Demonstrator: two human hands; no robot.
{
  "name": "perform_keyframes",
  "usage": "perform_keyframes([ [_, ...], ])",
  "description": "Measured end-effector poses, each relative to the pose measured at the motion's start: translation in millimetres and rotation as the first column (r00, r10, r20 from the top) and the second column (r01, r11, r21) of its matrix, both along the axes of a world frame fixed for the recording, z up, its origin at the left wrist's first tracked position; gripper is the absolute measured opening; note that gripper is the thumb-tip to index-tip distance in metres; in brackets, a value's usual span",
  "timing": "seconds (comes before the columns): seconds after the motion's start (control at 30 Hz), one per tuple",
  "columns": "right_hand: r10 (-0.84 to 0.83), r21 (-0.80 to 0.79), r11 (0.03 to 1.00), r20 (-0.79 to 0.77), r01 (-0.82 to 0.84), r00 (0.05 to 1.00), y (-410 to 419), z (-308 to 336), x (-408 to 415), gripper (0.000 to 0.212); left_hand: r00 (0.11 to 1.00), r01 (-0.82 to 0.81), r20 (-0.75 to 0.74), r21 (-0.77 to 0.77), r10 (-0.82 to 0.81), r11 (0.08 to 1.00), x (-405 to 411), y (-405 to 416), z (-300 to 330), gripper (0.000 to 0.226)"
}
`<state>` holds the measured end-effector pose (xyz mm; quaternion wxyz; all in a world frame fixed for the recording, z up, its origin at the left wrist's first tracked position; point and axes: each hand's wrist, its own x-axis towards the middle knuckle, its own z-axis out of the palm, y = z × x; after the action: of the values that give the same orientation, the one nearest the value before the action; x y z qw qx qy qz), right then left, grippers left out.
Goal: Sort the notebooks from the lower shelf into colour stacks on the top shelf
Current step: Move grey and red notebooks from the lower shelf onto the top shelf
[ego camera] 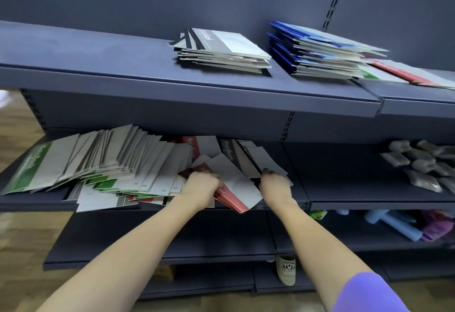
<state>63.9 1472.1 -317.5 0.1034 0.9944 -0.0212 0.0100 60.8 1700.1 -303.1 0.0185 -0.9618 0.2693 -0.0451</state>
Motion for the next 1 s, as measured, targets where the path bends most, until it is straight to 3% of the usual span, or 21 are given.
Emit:
perform_keyframes([
  [0.1, 0.079, 0.119, 0.989, 0.043, -0.084, 0.996, 1.4, 3.4, -5.7, 0.026, 0.998, 0.068, -0.004, 0.029, -0.067, 0.997, 0.3, -7.4, -1.5, 0.054],
  [0.27, 0.438, 0.176, 0.876, 0.106, -0.450, 0.893, 4.6, 15.5, -25.8, 0.023, 0.991, -0.060, 0.110, -0.094, 0.070, 0.994, -7.3, -20.3, 3.4, 0.097],
  [0.33, 0.559, 0.219, 0.783, 0.160, -0.582, 0.813, -1.6, 18.7, -31.7, 0.022, 0.991, -0.021, 0.132, -0.040, 0.026, 0.999, -2.5, -18.2, 2.8, 0.097],
  [0.4, 0.617, 0.241, 0.719, 0.211, -0.652, 0.758, -8.7, 18.9, -38.7, 0.022, 0.995, 0.043, 0.092, 0.023, -0.045, 0.999, 2.8, -14.2, -1.1, 0.080],
  [0.53, 0.528, 0.400, 0.756, 0.097, -0.518, 0.844, -24.0, 21.3, -51.8, 0.039, 0.996, 0.058, 0.063, 0.057, -0.061, 0.997, -0.3, -15.7, -10.7, 0.046],
  [0.67, 0.448, 0.458, 0.806, -0.058, -0.375, 0.892, -54.1, 22.6, -49.8, 0.072, 0.984, 0.063, 0.172, -0.050, -0.054, 0.997, -7.0, -27.2, -7.8, 0.047],
  [0.8, 0.235, 0.500, 0.849, -0.068, -0.171, 0.970, -82.2, 10.5, -46.0, 0.073, 0.964, 0.145, 0.248, -0.209, -0.091, 0.967, -21.0, -47.9, 3.3, 0.045],
  [0.87, 0.130, 0.649, 0.759, -0.065, -0.058, 0.989, -94.5, 5.9, -47.4, 0.062, 0.954, 0.195, 0.275, -0.263, -0.120, 0.945, -29.6, -62.9, 6.2, 0.041],
  [1.0, 0.088, 0.820, 0.570, -0.009, -0.043, 0.996, -117.7, 6.7, -57.8, 0.041, 0.940, 0.246, 0.300, -0.277, -0.159, 0.929, -43.0, -87.9, 7.9, 0.036],
])
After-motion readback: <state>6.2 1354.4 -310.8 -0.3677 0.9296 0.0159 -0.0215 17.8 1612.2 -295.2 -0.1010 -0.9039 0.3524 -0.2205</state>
